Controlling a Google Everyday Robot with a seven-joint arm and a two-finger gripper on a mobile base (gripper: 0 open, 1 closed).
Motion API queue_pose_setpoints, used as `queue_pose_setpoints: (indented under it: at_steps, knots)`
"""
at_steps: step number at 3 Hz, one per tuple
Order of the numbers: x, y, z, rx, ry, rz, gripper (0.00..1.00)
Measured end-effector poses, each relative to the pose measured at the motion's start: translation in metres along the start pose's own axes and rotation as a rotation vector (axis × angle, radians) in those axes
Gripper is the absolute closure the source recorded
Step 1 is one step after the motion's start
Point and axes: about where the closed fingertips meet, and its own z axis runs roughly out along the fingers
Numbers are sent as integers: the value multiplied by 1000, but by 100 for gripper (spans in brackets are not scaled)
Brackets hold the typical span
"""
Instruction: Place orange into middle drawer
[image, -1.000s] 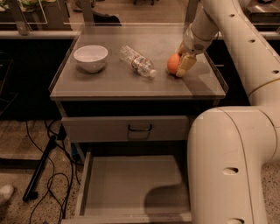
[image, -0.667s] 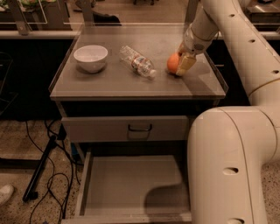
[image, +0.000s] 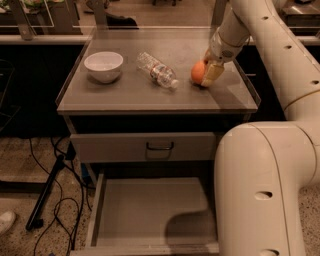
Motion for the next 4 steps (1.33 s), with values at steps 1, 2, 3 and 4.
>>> queue_pose_setpoints:
  at_steps: [1, 2, 3, 4]
  knots:
    - [0, 0, 0, 0, 0, 0, 100]
    - [0, -6, -15, 35, 5, 7, 100]
    - [5, -2, -68, 92, 28, 8, 100]
    - [4, -3, -65, 93, 26, 13, 100]
